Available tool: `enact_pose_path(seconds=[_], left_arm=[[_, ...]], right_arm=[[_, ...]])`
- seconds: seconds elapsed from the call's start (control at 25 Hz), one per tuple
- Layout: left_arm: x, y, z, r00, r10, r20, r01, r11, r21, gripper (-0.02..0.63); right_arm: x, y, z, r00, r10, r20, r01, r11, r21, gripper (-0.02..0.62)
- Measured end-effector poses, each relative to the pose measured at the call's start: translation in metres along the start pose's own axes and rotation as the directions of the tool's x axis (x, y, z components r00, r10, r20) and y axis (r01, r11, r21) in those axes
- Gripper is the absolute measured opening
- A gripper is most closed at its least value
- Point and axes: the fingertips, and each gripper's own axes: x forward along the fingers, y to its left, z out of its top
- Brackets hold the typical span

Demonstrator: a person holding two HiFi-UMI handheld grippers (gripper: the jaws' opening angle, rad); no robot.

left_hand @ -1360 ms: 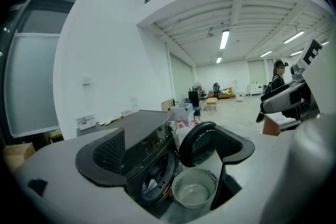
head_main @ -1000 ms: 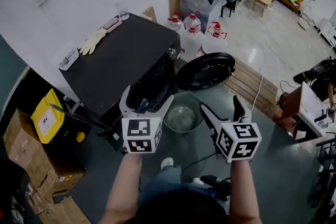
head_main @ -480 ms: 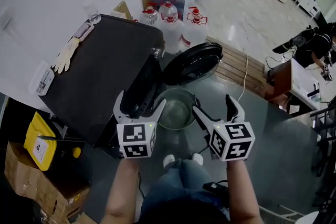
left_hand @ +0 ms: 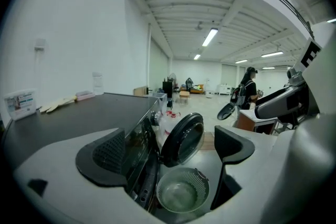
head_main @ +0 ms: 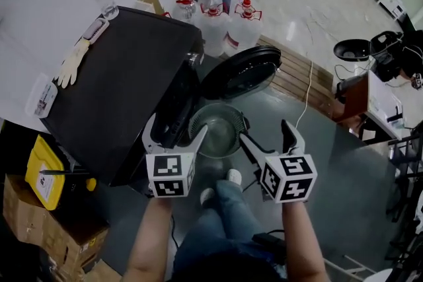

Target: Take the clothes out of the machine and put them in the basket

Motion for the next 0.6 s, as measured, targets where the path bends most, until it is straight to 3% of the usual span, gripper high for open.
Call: enact_pose_path(seconds=[0.32, 0.6], left_arm=[[0.040, -0.020, -0.027, 0.996, 0.019, -0.085, -0.021, 0.999, -0.027, 0.518], [0.090, -0.035, -0.070, 0.980, 0.075, -0.186, -0.090, 0.993, -0.075, 0.518]], right_arm=[[0.031, -0.044, -0.018, 0.999, 0.029, -0.038, -0.029, 1.000, 0.003, 0.482], [0.077, -0.101, -0.054, 0.995, 0.042, -0.093, -0.040, 0.999, 0.021, 0.483]])
